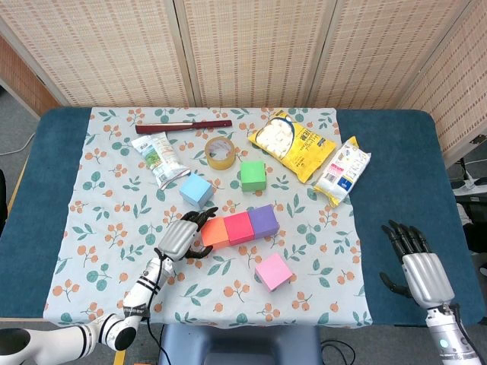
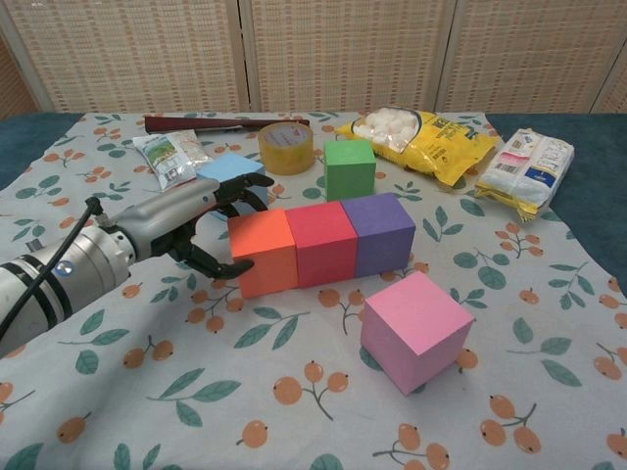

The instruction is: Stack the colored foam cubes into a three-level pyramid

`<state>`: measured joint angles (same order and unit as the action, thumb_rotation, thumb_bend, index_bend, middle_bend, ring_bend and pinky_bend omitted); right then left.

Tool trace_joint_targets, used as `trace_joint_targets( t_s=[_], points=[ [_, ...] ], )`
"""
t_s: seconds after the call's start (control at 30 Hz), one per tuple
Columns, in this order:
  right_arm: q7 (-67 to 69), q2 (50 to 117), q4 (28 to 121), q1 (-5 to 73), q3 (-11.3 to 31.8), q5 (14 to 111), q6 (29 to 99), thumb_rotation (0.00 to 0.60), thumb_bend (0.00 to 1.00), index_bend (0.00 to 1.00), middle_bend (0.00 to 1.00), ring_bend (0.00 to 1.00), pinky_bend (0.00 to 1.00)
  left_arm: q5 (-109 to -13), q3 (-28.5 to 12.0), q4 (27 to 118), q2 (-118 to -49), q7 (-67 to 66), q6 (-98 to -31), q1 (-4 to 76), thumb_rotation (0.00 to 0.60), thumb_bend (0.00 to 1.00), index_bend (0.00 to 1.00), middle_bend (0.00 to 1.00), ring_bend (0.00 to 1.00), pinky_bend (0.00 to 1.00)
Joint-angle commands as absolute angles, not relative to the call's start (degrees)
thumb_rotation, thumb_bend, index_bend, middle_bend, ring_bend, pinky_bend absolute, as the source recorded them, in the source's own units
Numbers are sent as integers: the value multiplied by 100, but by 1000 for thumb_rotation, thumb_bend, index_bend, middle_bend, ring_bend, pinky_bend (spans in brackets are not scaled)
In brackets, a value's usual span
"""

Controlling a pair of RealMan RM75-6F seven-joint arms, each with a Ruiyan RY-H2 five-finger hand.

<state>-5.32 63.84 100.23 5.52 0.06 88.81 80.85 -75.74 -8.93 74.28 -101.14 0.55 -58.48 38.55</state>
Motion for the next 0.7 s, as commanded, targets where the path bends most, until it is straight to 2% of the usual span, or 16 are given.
trace_joint_targets(
  t_s=[0.03, 0.43, 0.7],
  points=[
    [-532, 6384, 10024, 552, 5, 8883, 8085, 600, 180, 0, 0, 0, 0, -7570, -897, 7436, -10111, 50, -5878, 3836, 600, 397, 0, 186, 535, 173],
    [-509, 6373, 10026, 550, -2, 8900, 8095, 600, 180, 0, 0, 0, 0, -7579, -863, 7496, -10116, 38, -5847, 3828, 600, 395, 0, 184, 508, 148],
    [-491, 6369, 10017, 554, 3, 8894, 8092, 600, 179, 0, 0, 0, 0, -7525, -898, 7413, -10244, -100, -5872, 3838, 600, 398, 0, 176, 382, 141]
  ],
)
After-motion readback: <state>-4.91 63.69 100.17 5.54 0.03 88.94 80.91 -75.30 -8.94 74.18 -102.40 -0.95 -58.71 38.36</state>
